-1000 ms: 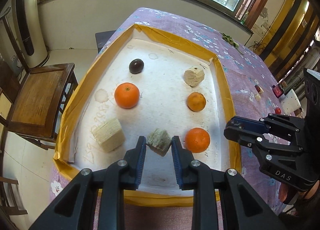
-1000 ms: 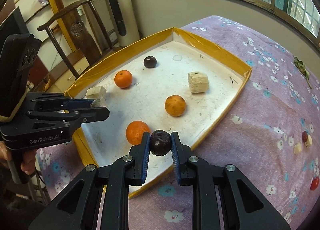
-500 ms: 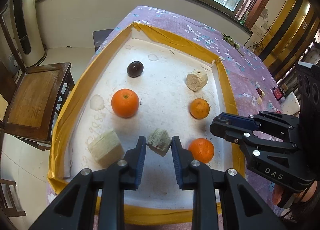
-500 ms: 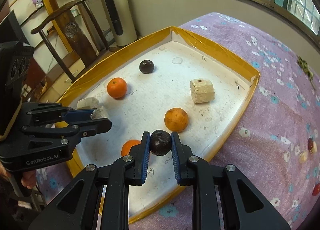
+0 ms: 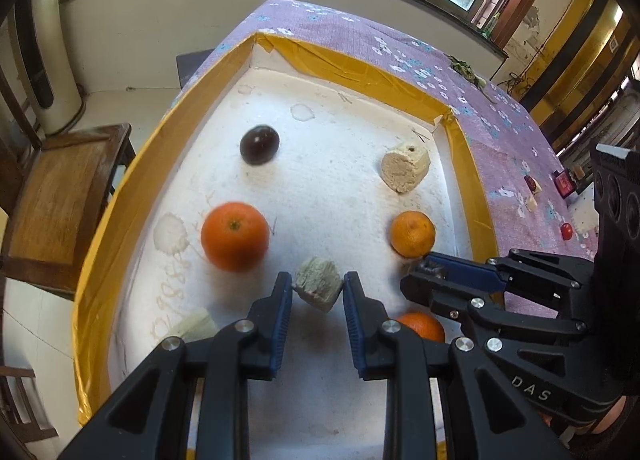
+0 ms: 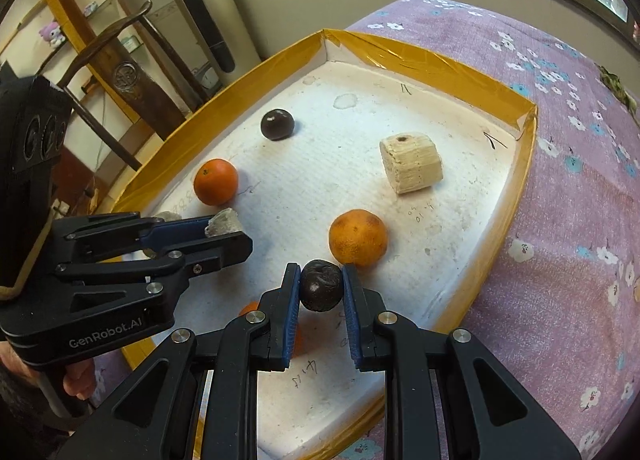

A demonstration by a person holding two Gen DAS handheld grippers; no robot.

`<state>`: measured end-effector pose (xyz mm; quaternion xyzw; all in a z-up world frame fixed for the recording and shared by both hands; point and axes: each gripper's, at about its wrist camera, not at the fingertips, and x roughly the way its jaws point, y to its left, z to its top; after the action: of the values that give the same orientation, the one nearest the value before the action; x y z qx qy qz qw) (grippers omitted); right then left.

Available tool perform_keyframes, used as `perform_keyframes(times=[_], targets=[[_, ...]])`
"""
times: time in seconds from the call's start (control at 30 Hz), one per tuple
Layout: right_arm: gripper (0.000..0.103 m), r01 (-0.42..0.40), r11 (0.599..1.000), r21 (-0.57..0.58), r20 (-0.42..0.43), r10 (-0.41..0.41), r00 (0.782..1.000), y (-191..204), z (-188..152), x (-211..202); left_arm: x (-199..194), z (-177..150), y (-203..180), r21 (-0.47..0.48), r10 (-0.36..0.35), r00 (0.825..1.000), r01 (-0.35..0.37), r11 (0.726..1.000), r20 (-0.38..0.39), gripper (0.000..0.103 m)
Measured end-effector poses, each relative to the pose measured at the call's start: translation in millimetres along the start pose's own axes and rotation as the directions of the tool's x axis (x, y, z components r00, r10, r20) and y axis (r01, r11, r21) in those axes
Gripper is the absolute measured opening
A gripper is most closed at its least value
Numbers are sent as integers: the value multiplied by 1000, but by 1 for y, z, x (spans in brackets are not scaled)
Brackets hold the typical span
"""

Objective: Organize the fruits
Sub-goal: 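Open both grippers to drop the plum and cube into the tray, then withdraw both grippers from the tray toward the remaining items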

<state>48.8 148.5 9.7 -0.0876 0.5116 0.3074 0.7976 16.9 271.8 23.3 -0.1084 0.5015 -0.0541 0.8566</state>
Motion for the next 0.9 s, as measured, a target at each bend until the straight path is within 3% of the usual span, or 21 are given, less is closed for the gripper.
perform_keyframes(times=[0.37,0.53,0.67,0.77,0.83,0.9], targets=[[20,72,996,-55,12,-72,997,3,-2,2,6,3,-9,86,96,995,-96,992,11,29],[22,76,995,-59,14,-75,997,1,-4,-3,3,2,-3,65,103,995,-103,993,7,29],[30,104,991,-83,25,-103,994,5,-9,-11,-3,-3,0,37,114,993,-115,993,15,30],[30,103,992,-70,27,-101,995,2,-14,-19,-10,-9,1,10,128,991,-128,992,28,37],[32,90,994,-57,43,-88,995,1,-20,-29,-15,-14,0,-3,144,989,-144,990,46,49],[37,92,995,-49,66,-88,994,1,-26,-41,-22,-18,-2,-15,170,983,-169,985,72,55]])
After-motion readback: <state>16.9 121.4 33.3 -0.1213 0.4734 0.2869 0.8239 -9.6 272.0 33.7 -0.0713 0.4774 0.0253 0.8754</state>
